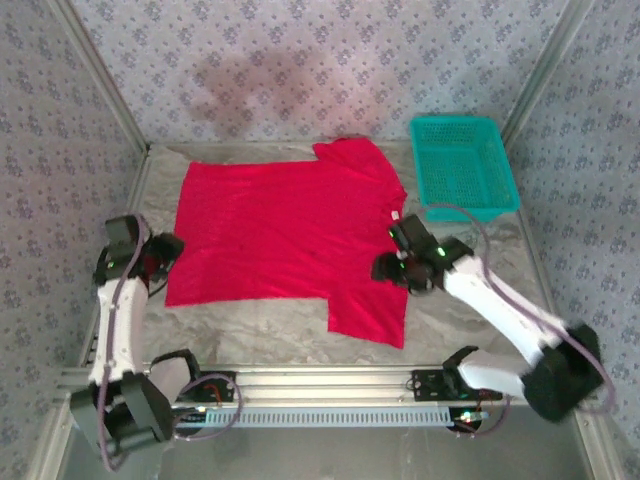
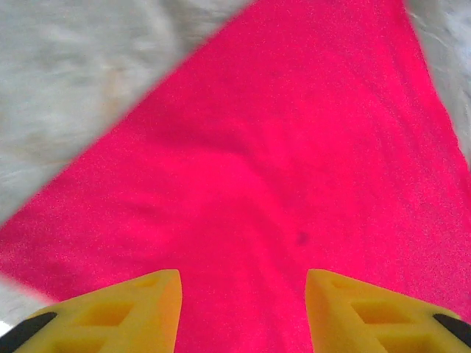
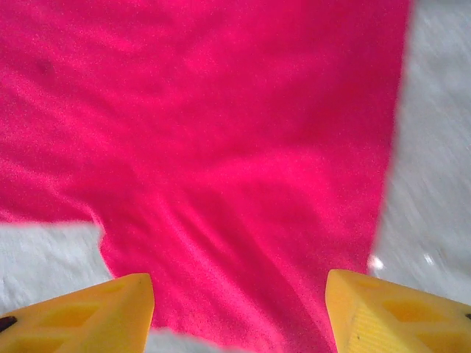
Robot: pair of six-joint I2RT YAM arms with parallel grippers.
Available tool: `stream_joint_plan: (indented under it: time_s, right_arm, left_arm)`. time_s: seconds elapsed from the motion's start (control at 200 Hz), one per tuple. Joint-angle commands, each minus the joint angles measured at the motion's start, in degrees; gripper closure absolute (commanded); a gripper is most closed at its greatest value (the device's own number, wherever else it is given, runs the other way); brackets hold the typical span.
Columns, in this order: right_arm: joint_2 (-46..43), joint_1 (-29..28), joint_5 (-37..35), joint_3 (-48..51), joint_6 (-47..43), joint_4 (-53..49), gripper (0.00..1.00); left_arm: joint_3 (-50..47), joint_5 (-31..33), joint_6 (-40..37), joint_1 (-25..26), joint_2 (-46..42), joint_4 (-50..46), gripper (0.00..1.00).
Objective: Fold the inside-out t-shirt
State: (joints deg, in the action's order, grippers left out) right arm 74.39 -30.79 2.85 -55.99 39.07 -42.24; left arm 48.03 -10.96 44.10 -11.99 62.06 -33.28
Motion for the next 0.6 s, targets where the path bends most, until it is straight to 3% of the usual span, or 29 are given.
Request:
stream_joint_plan:
  time_s: [0.0,0.11,0.255,0.43,0.595]
  right_arm:
    - [16.4,4.8,4.7,-12.9,-8.0,12.5,0.35]
    - [34.7,9.2,7.2,-33.1,-11.3,10.0,0.38]
    - [51.9,13.2,12.4,-50.6,-7.9,8.4,0.4]
    - [61.4,16.1,12.9,-57.4,-3.8,9.9,0.42]
    - [64.5,17.4,12.3,-59.5,-4.0,8.1,0.42]
  left_arm:
    - [8.1,-0.6,1.7,5.6,15.5,10.1,0.53]
    - [22.6,-3.9,1.8,6.3,33.7,9.5,0.58]
    - [36.7,-4.0,1.2,5.9,48.8,7.4,0.56]
    - [45.4,-6.5,2.0,2.6,61.2,6.1,0.55]
    - [45.5,-6.7,1.8,-0.6,65.1,6.4,0.55]
